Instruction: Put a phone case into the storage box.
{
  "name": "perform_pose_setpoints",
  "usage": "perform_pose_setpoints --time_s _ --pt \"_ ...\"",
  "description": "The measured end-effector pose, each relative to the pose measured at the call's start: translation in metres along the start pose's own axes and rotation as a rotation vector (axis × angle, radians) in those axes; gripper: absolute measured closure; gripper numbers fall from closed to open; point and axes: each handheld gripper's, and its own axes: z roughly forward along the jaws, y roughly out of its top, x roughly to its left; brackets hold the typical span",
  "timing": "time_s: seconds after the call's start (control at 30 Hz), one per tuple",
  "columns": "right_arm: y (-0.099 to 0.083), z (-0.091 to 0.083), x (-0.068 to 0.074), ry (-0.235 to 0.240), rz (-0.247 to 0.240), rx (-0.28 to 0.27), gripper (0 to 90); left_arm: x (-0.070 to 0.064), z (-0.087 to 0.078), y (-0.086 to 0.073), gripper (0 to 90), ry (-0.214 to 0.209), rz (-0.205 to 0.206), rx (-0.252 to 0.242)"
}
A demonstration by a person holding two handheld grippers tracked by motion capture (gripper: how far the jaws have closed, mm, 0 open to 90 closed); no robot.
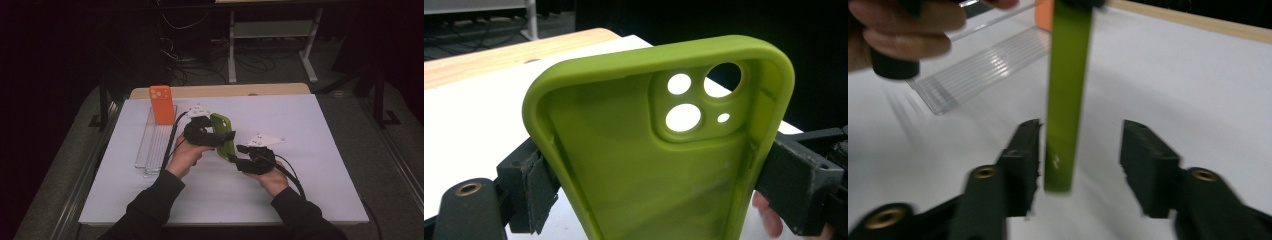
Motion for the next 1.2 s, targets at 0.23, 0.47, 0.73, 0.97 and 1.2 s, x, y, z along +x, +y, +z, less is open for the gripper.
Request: perform_pose_setpoints --time_s 0.23,0.47,0.73,0.97,1.2 --pt "-0.009 -0.011 -0.014 -0.014 0.004 0.083 24.8 0.014 -0.019 0.014 13.6 0.045 0.010 -0.027" --pt "-0.023 -0.022 -0.024 -0.058 -0.014 0.128 12.4 0.028 -0.039 0.031 13.7 0.094 0.006 -0.060" --pt "-0.036 -0.039 -0.034 -0.059 -0.037 0.158 0.0 0.048 -0.063 0.049 13.7 0.163 0.014 -0.069" --pt "-0.052 -0.056 -0.041 -0.082 -0.046 0.138 0.0 0.072 -0.084 0.060 13.7 0.249 0.019 -0.064" --pt "-0.060 -0.063 -0.044 -0.085 -0.044 0.119 0.0 0.090 -0.096 0.064 13.8 0.359 -0.004 -0.065"
